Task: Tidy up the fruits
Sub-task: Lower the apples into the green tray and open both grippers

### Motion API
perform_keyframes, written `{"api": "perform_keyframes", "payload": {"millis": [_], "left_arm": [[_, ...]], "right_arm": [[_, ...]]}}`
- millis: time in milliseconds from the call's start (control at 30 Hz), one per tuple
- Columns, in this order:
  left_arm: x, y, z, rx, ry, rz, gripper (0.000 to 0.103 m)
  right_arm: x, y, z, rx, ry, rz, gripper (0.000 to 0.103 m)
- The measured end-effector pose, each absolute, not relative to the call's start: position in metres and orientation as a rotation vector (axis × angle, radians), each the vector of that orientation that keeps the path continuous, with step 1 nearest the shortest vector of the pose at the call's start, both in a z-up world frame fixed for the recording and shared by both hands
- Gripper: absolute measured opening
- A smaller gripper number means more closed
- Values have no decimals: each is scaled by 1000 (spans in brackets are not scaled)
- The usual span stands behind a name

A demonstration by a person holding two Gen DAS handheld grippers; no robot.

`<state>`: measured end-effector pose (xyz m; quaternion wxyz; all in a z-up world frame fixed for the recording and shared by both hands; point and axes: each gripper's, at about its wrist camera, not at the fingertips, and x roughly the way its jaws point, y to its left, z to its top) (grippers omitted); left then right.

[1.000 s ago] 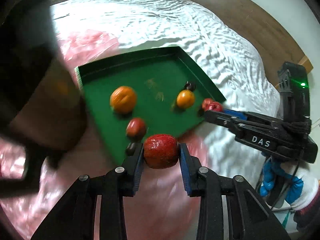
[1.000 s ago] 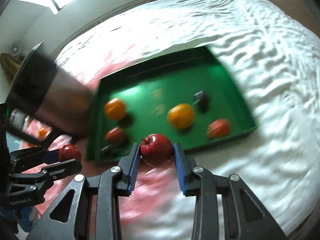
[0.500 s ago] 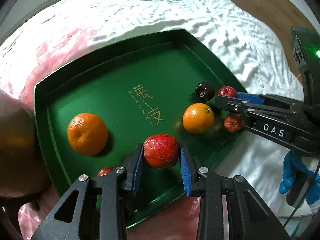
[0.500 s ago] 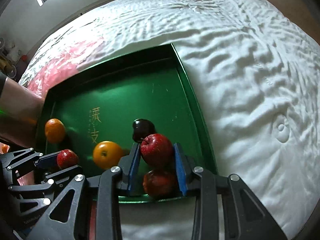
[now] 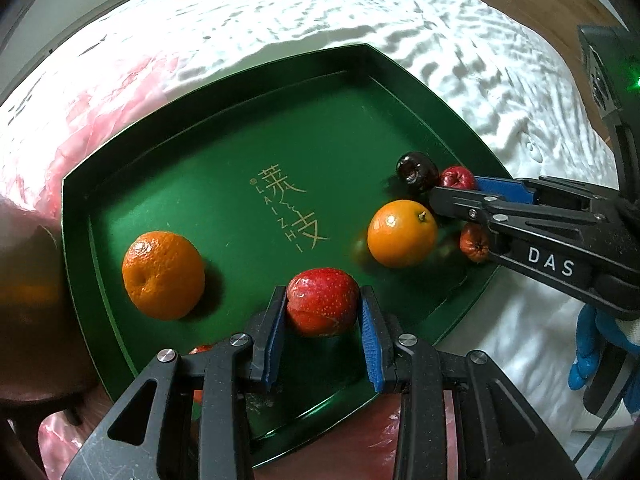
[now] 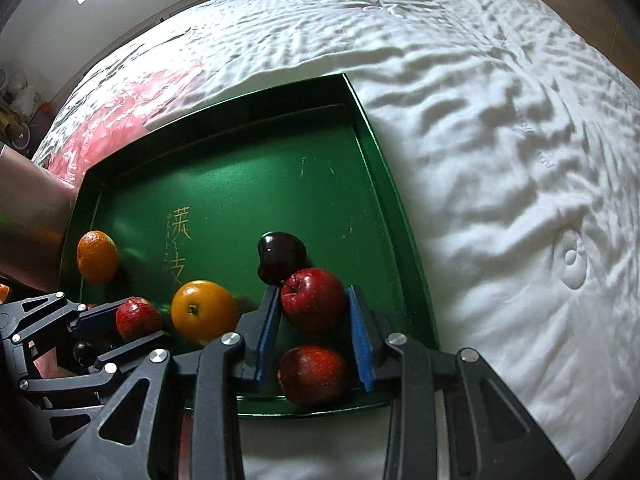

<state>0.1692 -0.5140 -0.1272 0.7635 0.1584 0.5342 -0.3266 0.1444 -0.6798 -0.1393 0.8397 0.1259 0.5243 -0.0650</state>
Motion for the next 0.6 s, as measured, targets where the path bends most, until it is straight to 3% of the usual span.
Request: {"api": "perform_keyframes", "payload": {"millis": [367,400,433,467,600], "left_arm": [[165,-506,-107,335,1109,-691,41],[165,-506,-106,333,1108,-691,42],[165,-505,-104,333,1106,-691,42],[164,-504,-103,334,1103,-690,43],[162,-500,-100,328,1100,-687,43]], "right_arm": [[140,-678,-126,248,1089,-153,60],[140,-677,-125,241,1088,-157,63],[139,-677,-124,238,1089,-160,76],[139,-677,-124,239,1089,-162,80],[138,-676,-126,240,1103,-169,80]]}}
